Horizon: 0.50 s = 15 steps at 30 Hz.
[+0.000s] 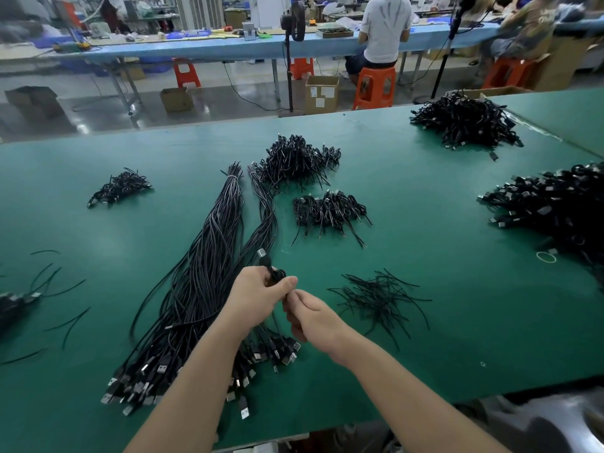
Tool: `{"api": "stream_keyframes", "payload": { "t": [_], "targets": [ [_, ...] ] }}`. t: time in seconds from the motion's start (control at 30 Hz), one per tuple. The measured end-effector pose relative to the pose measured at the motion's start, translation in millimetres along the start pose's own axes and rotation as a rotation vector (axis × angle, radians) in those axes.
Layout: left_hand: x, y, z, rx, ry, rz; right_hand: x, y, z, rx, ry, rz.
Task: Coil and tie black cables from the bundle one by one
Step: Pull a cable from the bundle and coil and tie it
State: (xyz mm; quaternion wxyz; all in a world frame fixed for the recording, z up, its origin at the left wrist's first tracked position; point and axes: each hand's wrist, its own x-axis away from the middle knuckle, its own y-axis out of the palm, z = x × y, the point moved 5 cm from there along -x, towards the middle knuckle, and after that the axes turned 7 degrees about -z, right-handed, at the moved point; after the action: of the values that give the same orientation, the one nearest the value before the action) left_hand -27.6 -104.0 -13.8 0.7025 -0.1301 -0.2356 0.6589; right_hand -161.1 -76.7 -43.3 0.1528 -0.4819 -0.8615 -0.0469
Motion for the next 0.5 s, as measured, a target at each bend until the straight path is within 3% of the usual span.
{"api": "stream_keyframes", "payload": {
  "t": [0.17, 0.23, 0.27, 0.33, 0.37, 0.43, 0.5],
  "targets": [
    [-7, 13, -5, 0.156, -0.102, -0.056, -12, -4, 14, -0.041, -0.049, 0.061],
    [-5, 18, -5, 0.252, -0.172, 0.028, -16, -9, 19, -0.025, -0.052, 0.172],
    [-2, 17, -1, 0.213, -0.158, 0.144, -17, -13, 21, 0.004, -0.053, 0.223],
    [9, 13, 18, -0.087, 0.071, 0.406, -19, -18, 27, 0.054, -0.036, 0.288],
    [15, 16, 32, -0.250, 0.227, 0.457, -19, -20, 31, 0.120, -0.034, 0.321],
    [16, 34, 50, -0.448, 0.457, 0.394, -20, -20, 42, 0.216, -0.019, 0.333],
    [2, 58, 57, -0.579, 0.498, 0.211, -16, -12, 45, 0.207, -0.013, 0.337]
  ]
}}
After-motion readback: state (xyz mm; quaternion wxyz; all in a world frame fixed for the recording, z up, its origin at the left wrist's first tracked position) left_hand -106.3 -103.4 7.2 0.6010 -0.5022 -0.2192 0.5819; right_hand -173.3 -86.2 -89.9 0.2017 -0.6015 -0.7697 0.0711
